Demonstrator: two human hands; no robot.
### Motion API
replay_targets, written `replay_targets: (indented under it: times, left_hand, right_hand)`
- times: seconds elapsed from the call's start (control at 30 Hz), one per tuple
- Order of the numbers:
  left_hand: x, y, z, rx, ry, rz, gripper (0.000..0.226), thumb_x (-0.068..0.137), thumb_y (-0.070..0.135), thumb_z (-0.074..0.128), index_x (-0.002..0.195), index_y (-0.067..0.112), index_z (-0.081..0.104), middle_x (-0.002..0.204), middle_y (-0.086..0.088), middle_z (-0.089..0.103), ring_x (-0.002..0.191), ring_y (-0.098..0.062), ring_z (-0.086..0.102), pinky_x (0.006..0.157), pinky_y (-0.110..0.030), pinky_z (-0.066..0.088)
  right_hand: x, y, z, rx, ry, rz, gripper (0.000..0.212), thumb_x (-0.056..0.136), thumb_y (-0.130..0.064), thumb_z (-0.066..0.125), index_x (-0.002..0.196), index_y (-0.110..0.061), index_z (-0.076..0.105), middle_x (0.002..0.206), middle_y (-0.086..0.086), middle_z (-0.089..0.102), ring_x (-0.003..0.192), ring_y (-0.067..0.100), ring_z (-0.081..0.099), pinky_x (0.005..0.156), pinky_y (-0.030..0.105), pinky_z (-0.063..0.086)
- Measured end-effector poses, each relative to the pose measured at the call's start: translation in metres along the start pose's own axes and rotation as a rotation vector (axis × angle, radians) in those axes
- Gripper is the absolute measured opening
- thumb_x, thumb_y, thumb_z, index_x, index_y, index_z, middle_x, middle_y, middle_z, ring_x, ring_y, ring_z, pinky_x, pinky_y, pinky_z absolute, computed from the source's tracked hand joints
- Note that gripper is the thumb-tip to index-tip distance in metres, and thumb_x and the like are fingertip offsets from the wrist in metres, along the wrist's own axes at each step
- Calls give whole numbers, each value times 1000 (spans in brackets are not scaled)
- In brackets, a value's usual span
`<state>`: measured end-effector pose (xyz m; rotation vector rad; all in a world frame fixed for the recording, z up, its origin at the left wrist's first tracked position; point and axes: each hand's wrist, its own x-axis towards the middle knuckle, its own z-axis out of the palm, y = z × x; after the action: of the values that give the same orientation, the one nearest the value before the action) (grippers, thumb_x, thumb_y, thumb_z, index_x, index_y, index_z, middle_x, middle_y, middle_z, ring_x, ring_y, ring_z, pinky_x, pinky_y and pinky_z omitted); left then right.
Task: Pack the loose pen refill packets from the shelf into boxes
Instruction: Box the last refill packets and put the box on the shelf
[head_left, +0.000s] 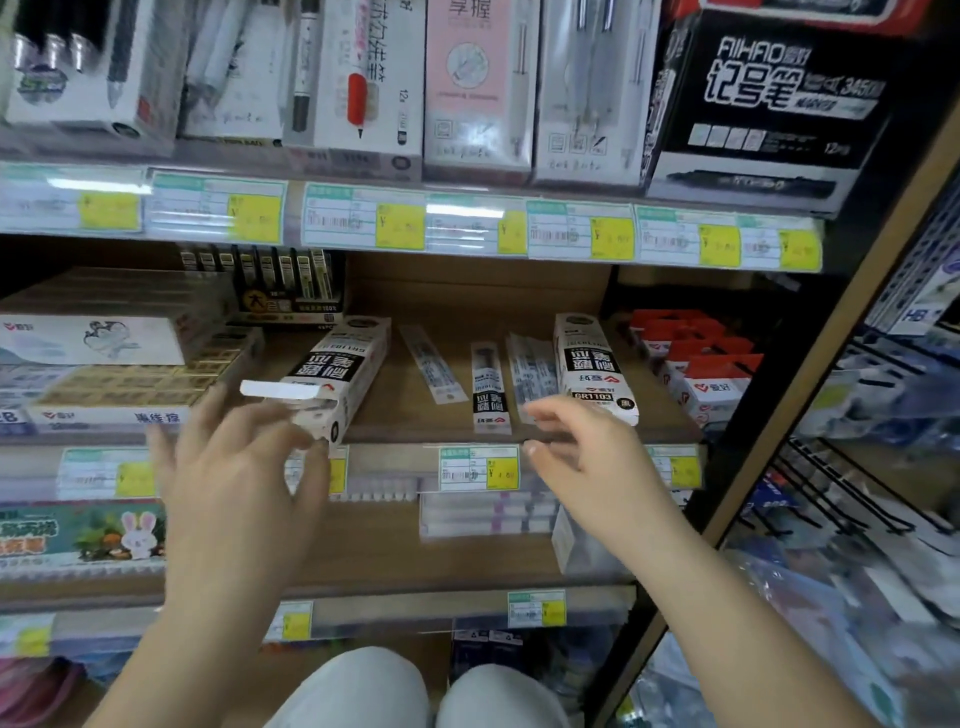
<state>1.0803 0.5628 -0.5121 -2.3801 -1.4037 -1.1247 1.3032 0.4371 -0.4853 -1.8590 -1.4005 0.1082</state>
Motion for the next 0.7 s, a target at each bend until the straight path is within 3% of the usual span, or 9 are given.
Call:
replay_targets:
  times: [0.1,0.17,0.23,0.37,0.47,0.6,0.7]
  left_hand:
    - [1,28,-16,-209,128,134,21,84,24,52,75,9,64,82,-8,61,90,-31,53,80,-40,41]
    - [7,54,-15,-332,23,224,16,85,20,53,78,9,62,84,-4,57,79,-24,53,67,-32,42]
    - [18,77,-4,-291,-138,286,14,84,21,56,87,8,62,90,-5,58,81,-26,56,64,-37,49]
    - [57,111,40,-133,-501,209,43,88,40,53,124,16,52,124,-8,52,112,-32,51,89,-43,48]
    - [88,132,73,-40,-759,59,71,84,62,47,143,27,30,148,-7,30,132,-39,31,102,-47,36]
    - [111,140,102,96,-886,-32,92,75,81,36,148,28,19,157,-9,14,137,-43,22,108,-53,29]
    - [111,145,110,153,-911,-28,100,70,88,21,147,25,26,155,-11,20,135,-41,29,106,-52,32]
  right_hand:
    - [6,1,6,-134,-60,-25,43,92,-20,54,134,-23,47,137,-9,47,123,5,44,104,20,34]
    - [8,3,8,-179,-88,-12,44,93,-21,54,136,-23,44,145,-6,40,128,9,41,105,21,31]
    - [6,5,10,-211,-76,10,44,93,-22,54,136,-22,44,150,-3,33,136,13,33,108,24,27]
    - [2,11,6,-256,-6,72,44,93,-25,54,135,-22,44,153,3,27,141,20,22,108,28,29]
    - [2,18,2,-300,-7,121,44,93,-26,53,135,-22,42,154,6,25,142,22,19,110,34,28]
    - [2,26,-3,-345,-16,146,44,93,-28,51,135,-22,40,154,6,23,142,21,18,109,35,29]
    - [3,29,-6,-340,-16,137,44,93,-27,51,136,-23,40,154,6,23,142,21,17,111,34,27]
